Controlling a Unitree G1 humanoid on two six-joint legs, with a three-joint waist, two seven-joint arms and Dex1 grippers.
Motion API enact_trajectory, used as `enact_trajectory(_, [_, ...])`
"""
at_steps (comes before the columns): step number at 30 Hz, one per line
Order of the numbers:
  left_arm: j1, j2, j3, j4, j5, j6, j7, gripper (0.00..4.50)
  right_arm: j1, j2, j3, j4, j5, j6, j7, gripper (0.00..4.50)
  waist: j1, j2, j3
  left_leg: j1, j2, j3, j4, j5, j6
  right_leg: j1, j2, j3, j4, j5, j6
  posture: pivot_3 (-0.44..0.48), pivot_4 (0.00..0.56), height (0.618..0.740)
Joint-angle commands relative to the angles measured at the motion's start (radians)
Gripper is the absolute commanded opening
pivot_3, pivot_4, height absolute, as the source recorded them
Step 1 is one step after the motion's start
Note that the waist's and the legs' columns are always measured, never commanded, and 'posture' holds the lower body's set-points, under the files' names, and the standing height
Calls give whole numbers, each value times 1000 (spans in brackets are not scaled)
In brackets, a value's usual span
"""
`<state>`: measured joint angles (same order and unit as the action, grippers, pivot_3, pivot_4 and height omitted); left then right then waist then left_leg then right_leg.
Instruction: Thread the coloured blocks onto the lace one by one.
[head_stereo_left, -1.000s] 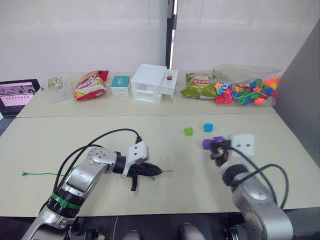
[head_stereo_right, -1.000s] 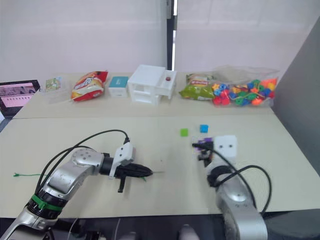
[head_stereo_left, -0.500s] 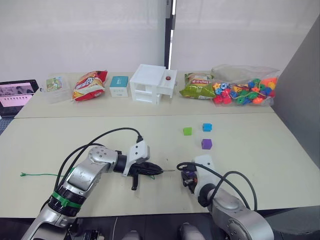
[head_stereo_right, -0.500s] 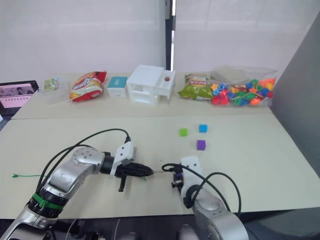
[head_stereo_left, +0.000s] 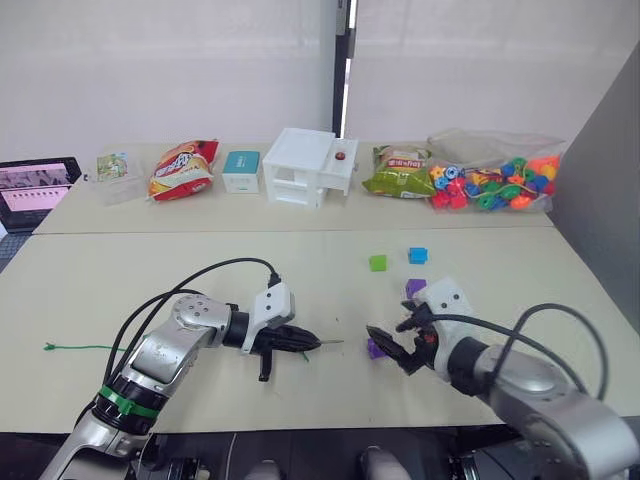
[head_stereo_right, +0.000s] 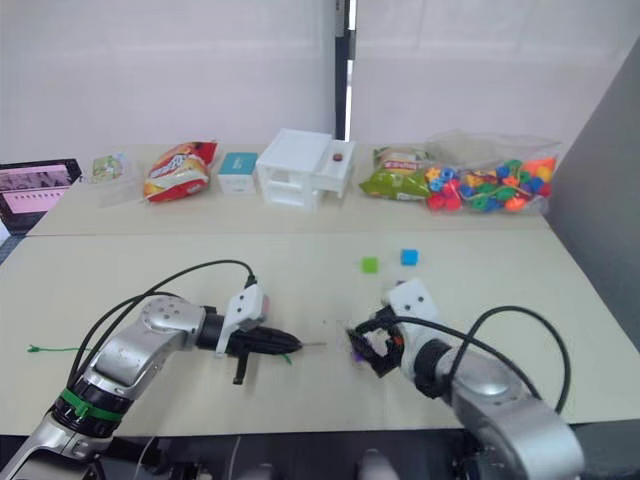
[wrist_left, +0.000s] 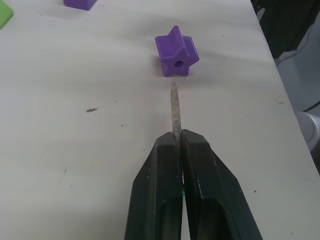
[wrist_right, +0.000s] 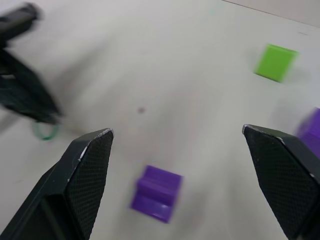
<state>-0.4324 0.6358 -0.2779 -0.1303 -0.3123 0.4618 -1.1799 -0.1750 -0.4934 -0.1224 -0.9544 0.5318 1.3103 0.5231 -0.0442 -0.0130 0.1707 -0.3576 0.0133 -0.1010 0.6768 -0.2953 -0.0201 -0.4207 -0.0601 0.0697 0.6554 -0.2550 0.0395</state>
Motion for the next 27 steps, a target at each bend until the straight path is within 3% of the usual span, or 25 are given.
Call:
enact_trajectory(1, [-9, 6, 20, -39, -6, 7, 10, 0, -57, -193, -2, 95, 96, -128, 264, 4454, 0, -1, 0, 0, 0, 1, 0, 0, 0, 1, 0, 0, -1, 0, 0, 0, 150, 740])
enact_trajectory(6, [-9, 14, 19, -52, -9, 17, 11, 0, -175, -397, 311, 371, -145, -543, 497, 4454, -2, -1, 0, 1, 1, 1, 0, 0, 0, 4, 1, 0, -8, 0, 0, 0, 150, 740])
enact_trajectory(10, [5, 31, 24, -87, -18, 35, 5, 0, -306, -409, 479, 649, -326, -911, 671, 4454, -1, -1, 1, -1, 1, 3, 1, 0, 0, 2, 0, 0, -8, 0, 1, 0, 150, 740])
enact_trajectory(14, [21, 74, 11, -149, -12, 71, 1, 0, -375, -373, 531, 857, -399, -1141, 774, 4454, 0, -1, 1, -3, 1, 2, 1, 0, 0, -1, 0, 0, -7, 0, 0, 0, 150, 740])
enact_trajectory(21, [50, 81, 27, -274, -55, 185, 64, 0, -422, -305, 522, 1029, -412, -1269, 862, 4454, 3, -1, 1, -5, 1, 1, 1, 0, 0, -1, -1, 0, -6, 1, 1, 0, 150, 740])
enact_trajectory(27, [58, 84, 27, -293, -64, 211, 83, 0, -414, -273, 508, 1077, -412, -1293, 881, 2627, 2, -1, 1, -4, 1, 1, 1, 0, 0, -1, -1, 0, -6, 1, 1, 0, 150, 740])
